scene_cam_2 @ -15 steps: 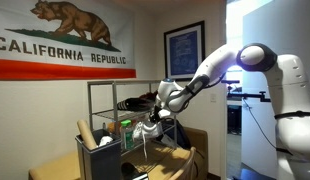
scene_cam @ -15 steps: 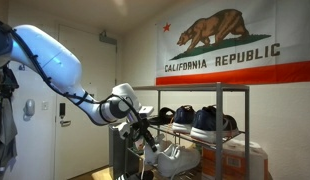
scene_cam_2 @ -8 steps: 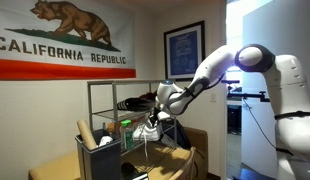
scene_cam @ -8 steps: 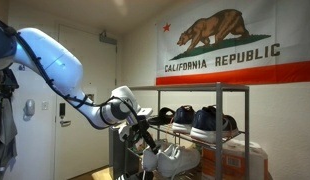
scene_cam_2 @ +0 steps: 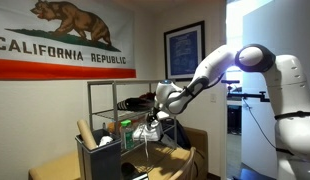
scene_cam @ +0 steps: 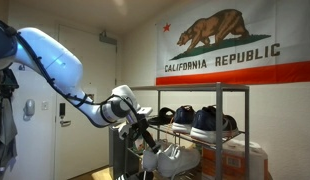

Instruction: Take the white shoe and position it on the shoe rack alongside the other white shoe

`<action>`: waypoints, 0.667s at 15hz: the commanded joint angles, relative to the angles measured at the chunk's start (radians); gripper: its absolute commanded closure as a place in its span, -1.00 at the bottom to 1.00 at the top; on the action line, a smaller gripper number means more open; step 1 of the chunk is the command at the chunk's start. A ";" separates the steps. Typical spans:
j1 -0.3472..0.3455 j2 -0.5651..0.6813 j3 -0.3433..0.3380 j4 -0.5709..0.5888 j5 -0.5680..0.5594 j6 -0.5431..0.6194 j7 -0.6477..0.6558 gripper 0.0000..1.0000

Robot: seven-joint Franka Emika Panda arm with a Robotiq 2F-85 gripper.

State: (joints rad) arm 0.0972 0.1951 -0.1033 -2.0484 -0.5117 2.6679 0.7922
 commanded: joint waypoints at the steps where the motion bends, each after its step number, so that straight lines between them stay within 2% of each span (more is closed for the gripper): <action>1: 0.032 -0.012 -0.009 0.040 -0.035 -0.163 0.027 -1.00; 5: 0.043 -0.031 0.017 0.073 -0.038 -0.344 0.011 -1.00; 10: 0.036 -0.070 0.061 0.097 0.001 -0.475 -0.051 -1.00</action>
State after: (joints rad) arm 0.1411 0.1615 -0.0681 -1.9595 -0.5289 2.2726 0.7874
